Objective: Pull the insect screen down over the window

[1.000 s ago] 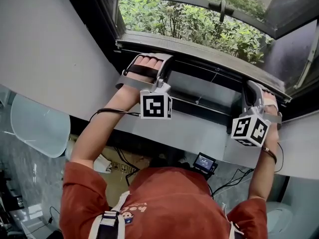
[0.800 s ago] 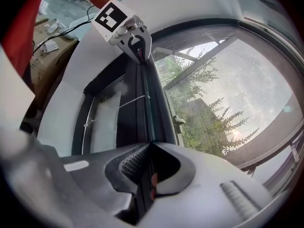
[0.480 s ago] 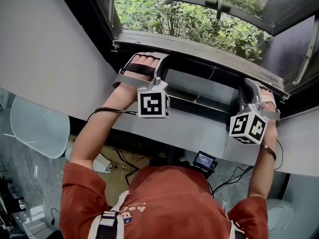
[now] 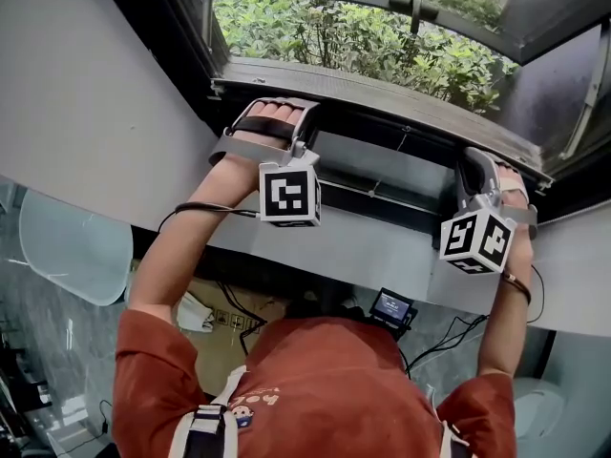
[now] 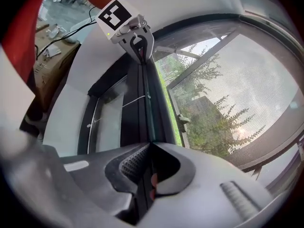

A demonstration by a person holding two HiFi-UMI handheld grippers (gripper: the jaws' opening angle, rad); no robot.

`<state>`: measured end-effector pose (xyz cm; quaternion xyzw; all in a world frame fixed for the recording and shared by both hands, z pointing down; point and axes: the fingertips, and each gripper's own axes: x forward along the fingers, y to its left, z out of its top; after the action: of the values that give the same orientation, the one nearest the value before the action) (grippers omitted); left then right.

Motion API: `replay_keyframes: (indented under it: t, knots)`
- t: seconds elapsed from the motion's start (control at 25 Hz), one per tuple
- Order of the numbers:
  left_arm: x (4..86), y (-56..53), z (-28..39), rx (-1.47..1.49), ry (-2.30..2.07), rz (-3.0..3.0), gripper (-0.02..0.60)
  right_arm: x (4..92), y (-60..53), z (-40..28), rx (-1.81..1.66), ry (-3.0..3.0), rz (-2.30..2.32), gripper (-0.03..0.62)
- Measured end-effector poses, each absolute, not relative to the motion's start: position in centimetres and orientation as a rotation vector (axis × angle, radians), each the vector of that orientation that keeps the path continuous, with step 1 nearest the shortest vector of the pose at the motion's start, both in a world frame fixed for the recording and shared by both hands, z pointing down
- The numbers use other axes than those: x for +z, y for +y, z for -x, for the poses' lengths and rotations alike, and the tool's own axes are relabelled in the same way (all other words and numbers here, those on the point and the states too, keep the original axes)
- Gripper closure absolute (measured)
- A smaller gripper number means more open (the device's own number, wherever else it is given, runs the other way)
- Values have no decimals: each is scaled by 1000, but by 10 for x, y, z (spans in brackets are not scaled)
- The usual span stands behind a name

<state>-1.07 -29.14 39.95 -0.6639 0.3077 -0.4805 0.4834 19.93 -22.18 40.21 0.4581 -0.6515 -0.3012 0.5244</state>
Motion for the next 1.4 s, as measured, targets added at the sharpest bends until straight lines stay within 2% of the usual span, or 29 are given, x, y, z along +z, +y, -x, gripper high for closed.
replay_keyframes:
  t: [0.68,1.4]
  knots:
    - [405,-291,11,-1226,728,1683,565,402,-224,-201,-684,-1584,-1111,566]
    - [398,-293,11,-1102,784,1715,561,402,-225,-199,-714,-1533,-1171,560]
